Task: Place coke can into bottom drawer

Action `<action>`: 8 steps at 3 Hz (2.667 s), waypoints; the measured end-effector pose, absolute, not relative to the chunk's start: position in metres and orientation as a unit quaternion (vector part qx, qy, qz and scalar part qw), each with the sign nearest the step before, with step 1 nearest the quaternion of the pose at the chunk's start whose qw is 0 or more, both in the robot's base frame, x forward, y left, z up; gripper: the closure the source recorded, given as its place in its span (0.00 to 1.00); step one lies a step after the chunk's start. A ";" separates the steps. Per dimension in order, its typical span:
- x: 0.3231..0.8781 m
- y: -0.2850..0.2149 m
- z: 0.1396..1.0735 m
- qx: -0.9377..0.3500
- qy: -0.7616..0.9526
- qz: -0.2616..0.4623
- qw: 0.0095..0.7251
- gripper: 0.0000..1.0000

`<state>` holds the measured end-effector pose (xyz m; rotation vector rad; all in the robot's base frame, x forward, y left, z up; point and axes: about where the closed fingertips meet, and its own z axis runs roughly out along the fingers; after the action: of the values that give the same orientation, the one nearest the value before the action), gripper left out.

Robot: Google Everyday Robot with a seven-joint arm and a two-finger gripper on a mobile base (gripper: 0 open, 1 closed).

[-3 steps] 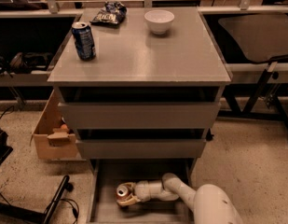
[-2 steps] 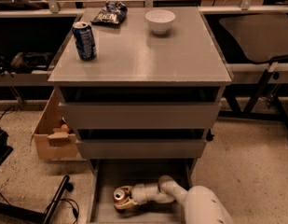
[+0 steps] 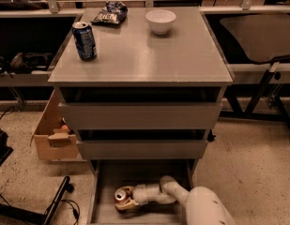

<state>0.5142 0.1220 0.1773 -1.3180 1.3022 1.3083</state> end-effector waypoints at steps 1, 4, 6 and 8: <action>0.514 0.122 0.177 -0.527 0.520 0.523 0.423 0.28; 0.511 0.119 0.182 -0.517 0.519 0.530 0.426 0.00; 0.506 0.052 0.238 -0.511 0.529 0.473 0.484 0.00; 0.525 -0.099 0.331 -0.509 0.639 0.293 0.497 0.00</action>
Offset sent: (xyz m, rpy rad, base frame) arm 0.0000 0.0000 0.0000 0.0000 0.0000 0.0000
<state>0.5254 -0.0992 0.3313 -1.2321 1.5461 0.7095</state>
